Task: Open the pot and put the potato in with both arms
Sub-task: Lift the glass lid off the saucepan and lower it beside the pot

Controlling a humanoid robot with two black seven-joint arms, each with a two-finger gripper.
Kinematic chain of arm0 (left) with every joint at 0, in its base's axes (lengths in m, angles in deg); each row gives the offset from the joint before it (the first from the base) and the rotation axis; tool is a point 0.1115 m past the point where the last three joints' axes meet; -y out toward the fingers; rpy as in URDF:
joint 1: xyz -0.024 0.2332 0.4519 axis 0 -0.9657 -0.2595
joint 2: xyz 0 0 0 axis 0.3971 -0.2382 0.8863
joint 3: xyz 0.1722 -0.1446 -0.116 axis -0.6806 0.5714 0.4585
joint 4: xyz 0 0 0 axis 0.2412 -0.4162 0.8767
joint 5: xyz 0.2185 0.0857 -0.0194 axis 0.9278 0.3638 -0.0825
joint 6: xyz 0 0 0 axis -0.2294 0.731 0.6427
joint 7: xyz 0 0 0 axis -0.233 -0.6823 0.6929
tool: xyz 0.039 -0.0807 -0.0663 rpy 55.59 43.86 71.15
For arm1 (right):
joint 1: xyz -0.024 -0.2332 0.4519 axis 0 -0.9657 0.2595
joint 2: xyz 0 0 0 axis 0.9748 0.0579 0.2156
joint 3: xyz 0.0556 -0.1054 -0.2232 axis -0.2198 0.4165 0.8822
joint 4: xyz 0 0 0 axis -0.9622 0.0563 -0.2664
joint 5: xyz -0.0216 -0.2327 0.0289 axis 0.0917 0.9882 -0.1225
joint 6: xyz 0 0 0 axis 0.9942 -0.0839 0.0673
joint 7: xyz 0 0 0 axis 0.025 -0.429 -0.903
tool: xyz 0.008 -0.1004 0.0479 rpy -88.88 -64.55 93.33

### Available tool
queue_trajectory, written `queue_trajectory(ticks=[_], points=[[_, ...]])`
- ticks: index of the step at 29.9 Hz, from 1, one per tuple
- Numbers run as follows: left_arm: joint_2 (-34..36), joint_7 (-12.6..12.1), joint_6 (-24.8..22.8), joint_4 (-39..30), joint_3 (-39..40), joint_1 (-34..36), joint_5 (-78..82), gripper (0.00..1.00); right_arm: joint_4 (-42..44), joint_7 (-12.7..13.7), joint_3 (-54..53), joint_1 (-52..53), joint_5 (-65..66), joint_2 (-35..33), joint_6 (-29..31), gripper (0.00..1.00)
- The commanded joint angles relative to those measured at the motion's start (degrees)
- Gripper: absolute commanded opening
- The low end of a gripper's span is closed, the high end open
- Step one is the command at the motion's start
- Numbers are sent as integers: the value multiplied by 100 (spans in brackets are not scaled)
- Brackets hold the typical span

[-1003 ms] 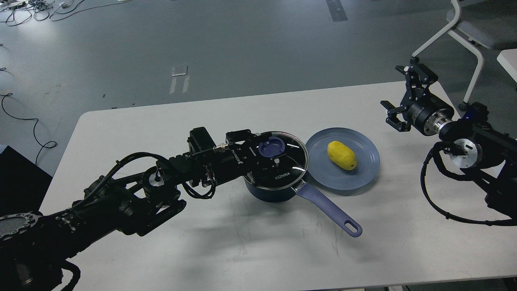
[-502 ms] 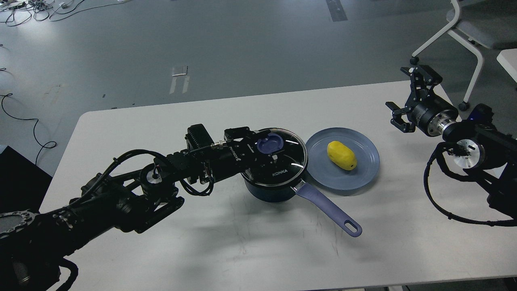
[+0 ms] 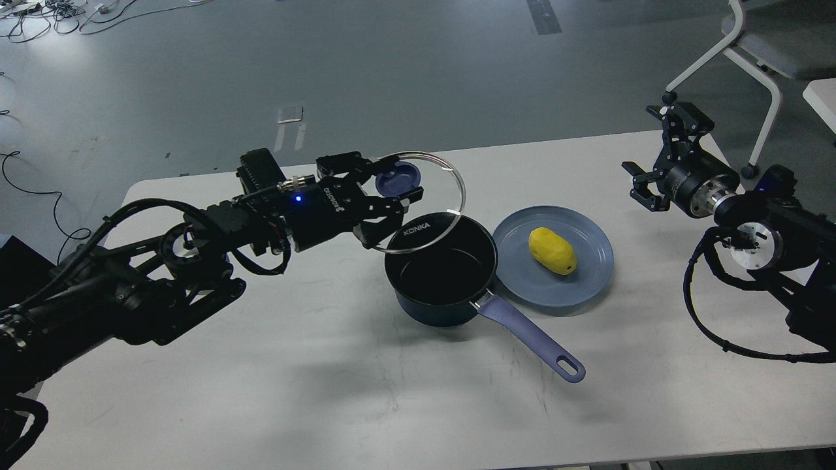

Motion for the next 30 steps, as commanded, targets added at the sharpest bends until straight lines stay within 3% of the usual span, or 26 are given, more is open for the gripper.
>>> queue_trajectory(ticks=[1, 13, 30], points=[[436, 0, 87, 254, -4, -290, -10, 49, 0, -6, 0, -25, -3, 9, 0, 100], [560, 0, 646, 922, 4, -1653, -132, 49, 8, -6, 17, -25, 14, 36, -9, 100], [173, 0, 646, 1424, 4, -2102, -678, 53, -1, -41, 342, 36, 6, 44, -62, 100]])
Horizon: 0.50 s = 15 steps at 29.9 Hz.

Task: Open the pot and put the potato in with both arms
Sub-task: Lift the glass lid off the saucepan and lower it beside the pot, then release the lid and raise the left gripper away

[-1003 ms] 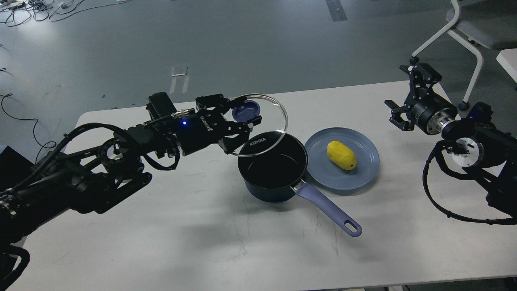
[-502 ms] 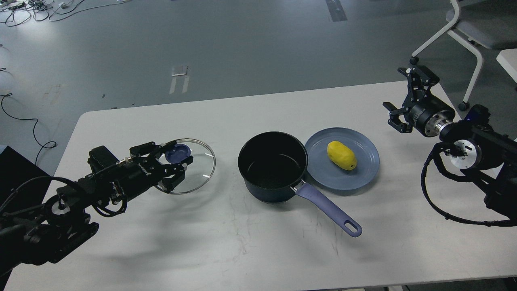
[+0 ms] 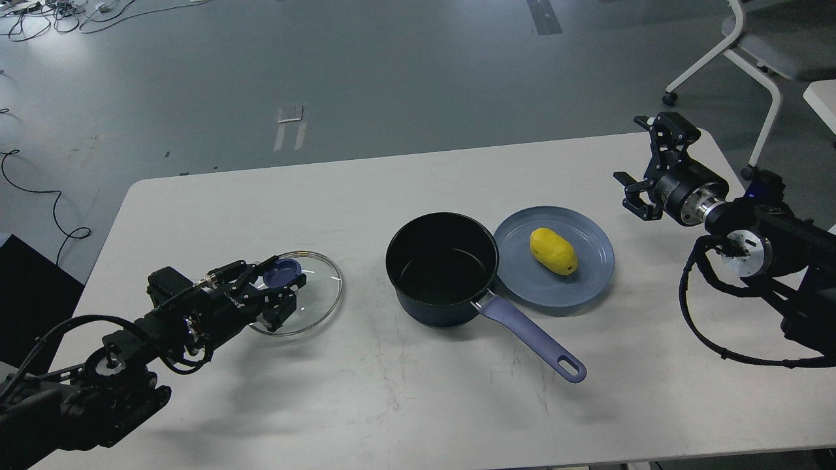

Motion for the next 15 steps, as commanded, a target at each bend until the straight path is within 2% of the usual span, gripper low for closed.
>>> queue_trajectory(ticks=[1, 4, 6, 7, 8, 15], points=[[-4, 1, -3, 1, 5, -68, -92, 54, 2, 0, 10, -2, 0, 0, 0, 100], [-4, 1, -3, 19, 5, -147, -127, 59, 2, 0, 10, -2, 0, 0, 0, 100], [-4, 1, -3, 19, 13, -139, -136, 69, 2, 0, 10, -2, 0, 0, 0, 100], [-4, 1, -3, 19, 13, -139, -162, 77, 2, -8, 10, -2, 0, 0, 0, 100], [-4, 1, -3, 19, 22, -139, -311, 99, 2, -9, 10, -2, 0, 0, 0, 100], [-48, 1, -3, 10, 13, -121, -927, 100, -7, -9, 19, 16, 0, -9, 9, 100]])
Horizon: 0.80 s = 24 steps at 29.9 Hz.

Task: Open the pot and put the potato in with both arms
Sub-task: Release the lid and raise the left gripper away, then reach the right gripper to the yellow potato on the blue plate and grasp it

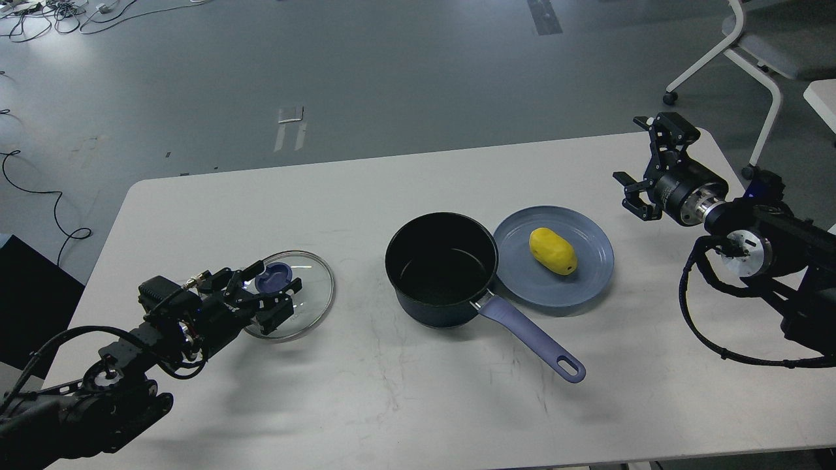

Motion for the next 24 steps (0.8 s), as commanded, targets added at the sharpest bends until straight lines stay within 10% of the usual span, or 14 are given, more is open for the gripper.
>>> queue_trajectory(ticks=[1, 14, 19, 24], points=[[-55, -2, 5, -12, 3, 47, -134, 100, -27, 0, 26, 51, 18, -35, 18, 100], [6, -2, -53, -628, 108, 1365, -3595, 100, -343, -571, 1870, 1026, 3864, -114, -263, 100], [85, -2, -1509, -628, 117, 2033, -6193, 100, -282, -1256, 3186, 1079, 6139, -123, -1324, 100], [129, -2, -2136, -628, 336, 2122, -7140, 100, -132, -1354, 3998, 1123, 6495, -106, -1863, 100]])
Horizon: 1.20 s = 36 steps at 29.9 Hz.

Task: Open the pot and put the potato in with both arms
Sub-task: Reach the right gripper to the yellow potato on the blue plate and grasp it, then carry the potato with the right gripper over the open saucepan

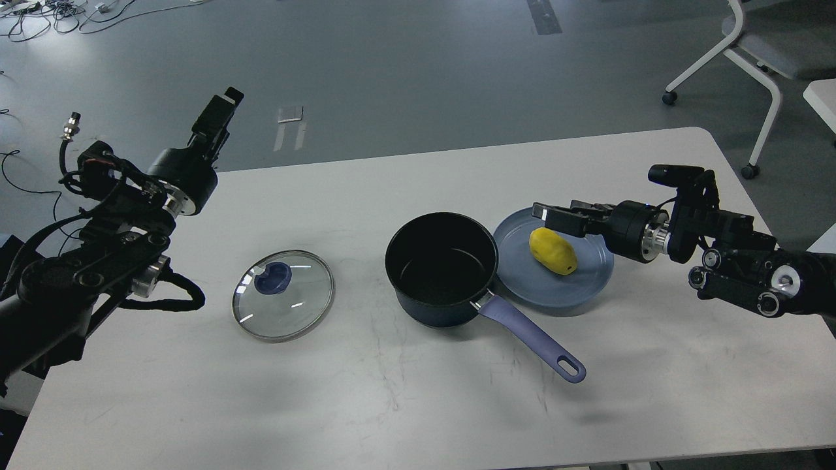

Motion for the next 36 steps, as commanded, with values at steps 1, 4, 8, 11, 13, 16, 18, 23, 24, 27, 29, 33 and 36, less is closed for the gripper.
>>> queue_trajectory(ticks=[1, 4, 8, 11, 13, 16, 18, 23, 24, 27, 29, 33, 36], points=[[8, 2, -275, -2, 165, 35, -346, 100, 55, -43, 377, 5, 132, 22, -223, 100], [17, 2, -284, -2, 200, 27, -346, 100, 64, -43, 431, -39, 141, 57, -241, 97], [35, 2, -276, 7, 192, 18, -337, 100, 90, -35, 518, -31, 202, 162, -241, 93], [44, 2, -267, 16, 192, 9, -337, 100, 247, -43, 703, 4, 237, 381, -241, 83], [44, 2, -267, 16, 192, -17, -337, 100, 292, -43, 782, 57, 281, 443, -241, 78], [52, 2, -258, 42, 192, -44, -337, 100, 362, -43, 1089, 198, 395, 549, -241, 51], [52, 2, -241, 60, 192, -53, -328, 100, 485, -43, 1195, 286, 404, 567, -267, 39], [52, 2, -232, 69, 192, -53, -328, 100, 565, -43, 1213, 540, 413, 567, -329, 25], [52, 2, -232, 69, 192, -53, -328, 100, 547, -43, 1213, 576, 413, 567, -337, 23], [44, 2, -232, 69, 192, -53, -328, 100, 530, -43, 1204, 707, 413, 532, -460, 20], [35, 2, -223, 69, 192, -53, -328, 100, 416, -52, 1204, 900, 404, 514, -618, 20], [35, 2, -223, 69, 192, -53, -328, 100, -6, -224, 1178, 1226, 378, 523, -680, 20], [44, 2, -223, 69, 192, -53, -328, 100, -244, -224, 1178, 1428, 369, 628, -680, 20]])
